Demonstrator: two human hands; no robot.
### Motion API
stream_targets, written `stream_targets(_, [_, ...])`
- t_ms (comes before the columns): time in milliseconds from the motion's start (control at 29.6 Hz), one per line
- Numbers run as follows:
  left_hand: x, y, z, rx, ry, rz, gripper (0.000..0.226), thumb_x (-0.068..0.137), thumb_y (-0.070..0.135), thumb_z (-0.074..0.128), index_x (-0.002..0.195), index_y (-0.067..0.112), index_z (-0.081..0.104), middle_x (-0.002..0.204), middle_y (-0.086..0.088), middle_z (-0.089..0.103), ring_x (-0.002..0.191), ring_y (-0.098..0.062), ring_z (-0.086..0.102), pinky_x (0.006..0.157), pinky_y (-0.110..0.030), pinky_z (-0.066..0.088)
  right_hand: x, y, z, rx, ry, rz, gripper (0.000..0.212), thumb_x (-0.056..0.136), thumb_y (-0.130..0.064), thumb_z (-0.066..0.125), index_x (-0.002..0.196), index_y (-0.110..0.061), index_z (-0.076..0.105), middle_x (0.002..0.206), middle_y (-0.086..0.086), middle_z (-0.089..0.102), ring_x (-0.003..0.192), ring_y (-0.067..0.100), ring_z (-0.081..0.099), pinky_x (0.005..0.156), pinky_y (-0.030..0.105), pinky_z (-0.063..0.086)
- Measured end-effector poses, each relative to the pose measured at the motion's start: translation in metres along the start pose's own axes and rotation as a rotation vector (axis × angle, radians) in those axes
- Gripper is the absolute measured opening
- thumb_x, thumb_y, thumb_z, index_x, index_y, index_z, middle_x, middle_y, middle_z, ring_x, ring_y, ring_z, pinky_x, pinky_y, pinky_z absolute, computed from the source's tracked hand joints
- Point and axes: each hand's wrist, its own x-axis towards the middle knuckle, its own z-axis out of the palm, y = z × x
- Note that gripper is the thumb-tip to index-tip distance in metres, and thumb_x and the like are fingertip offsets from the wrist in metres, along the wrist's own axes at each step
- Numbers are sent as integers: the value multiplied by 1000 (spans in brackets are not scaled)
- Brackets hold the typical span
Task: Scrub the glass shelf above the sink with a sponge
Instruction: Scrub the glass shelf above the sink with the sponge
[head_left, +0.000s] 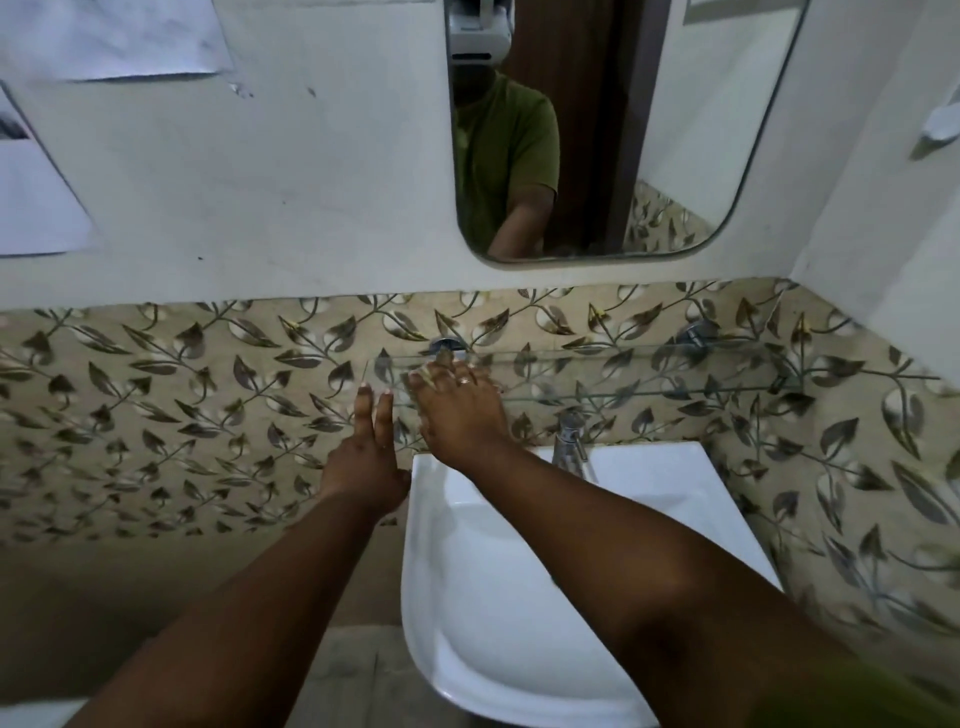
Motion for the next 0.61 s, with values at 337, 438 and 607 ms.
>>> stream_targets(337, [-6,-4,-3,32,-13,14,120,78,45,67,148,36,-30,161,2,-39,98,-35,65,74,-39,51,-54,87,-41,302,-94,-322,48,94,-9,62,134,-35,66,151,-10,54,140,19,50,102,40,48])
stream_targets(438, [-4,-5,-3,28,10,2,120,78,44,66,150,34,-28,152,5,-51,99,-34,65,74,-37,48,-101,147,-62,779,-96,83,44,94,-10,69,115,-47,74,124,-18,72,114,6,67,89,34,56])
stream_targets(607, [0,-4,7,-42,62,-9,120,74,43,72,156,24,-13,164,-2,-32,106,-39,65,79,-42,53,-141,278,-106,1257,226,914,25,92,-25,75,114,-14,74,104,7,80,87,23,77,81,37,62])
